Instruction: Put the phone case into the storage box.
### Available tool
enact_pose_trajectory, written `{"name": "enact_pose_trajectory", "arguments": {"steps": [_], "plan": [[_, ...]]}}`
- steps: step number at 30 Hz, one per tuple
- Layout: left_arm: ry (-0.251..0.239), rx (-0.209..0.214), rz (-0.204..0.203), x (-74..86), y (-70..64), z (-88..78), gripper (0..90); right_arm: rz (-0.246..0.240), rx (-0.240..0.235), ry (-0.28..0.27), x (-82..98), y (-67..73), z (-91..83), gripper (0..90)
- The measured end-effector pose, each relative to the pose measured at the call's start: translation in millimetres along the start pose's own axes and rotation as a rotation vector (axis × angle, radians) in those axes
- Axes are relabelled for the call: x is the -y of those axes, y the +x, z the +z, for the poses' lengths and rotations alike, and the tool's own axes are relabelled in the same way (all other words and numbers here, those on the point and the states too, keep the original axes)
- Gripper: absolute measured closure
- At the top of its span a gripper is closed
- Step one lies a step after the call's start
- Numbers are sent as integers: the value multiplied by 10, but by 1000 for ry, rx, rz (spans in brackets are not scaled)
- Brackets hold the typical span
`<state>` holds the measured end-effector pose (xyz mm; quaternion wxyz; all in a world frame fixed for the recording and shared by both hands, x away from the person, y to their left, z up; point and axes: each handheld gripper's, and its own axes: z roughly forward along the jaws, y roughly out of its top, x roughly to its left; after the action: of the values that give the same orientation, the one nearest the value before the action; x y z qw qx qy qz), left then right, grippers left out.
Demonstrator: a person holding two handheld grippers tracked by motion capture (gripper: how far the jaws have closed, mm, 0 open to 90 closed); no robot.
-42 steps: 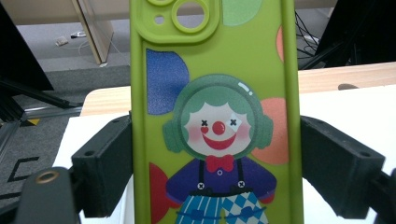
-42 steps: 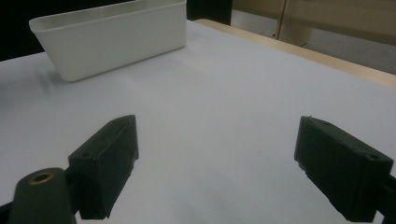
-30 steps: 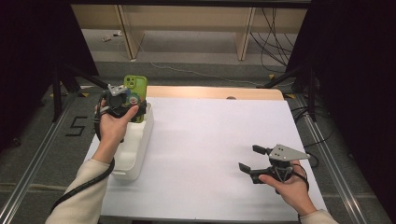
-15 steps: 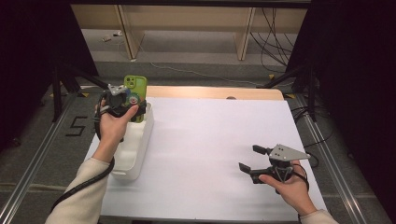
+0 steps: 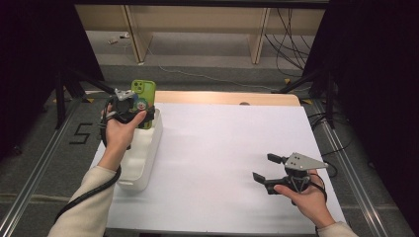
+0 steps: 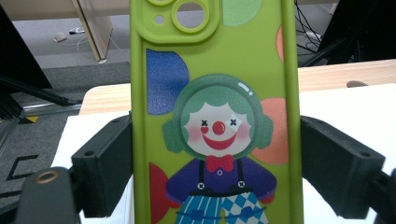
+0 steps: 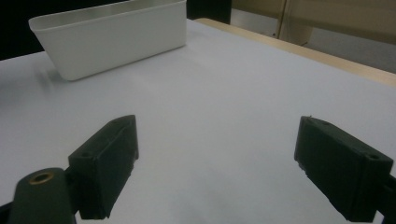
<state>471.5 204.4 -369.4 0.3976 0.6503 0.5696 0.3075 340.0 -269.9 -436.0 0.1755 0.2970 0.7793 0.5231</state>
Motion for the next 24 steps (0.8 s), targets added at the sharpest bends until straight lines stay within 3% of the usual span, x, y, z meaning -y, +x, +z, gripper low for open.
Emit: {"name": "enact_pose_trajectory", "arguments": {"steps": [24], "plan": [[6, -2, 15, -2, 16, 84, 158, 0, 1, 0, 0, -2, 0, 148]]}}
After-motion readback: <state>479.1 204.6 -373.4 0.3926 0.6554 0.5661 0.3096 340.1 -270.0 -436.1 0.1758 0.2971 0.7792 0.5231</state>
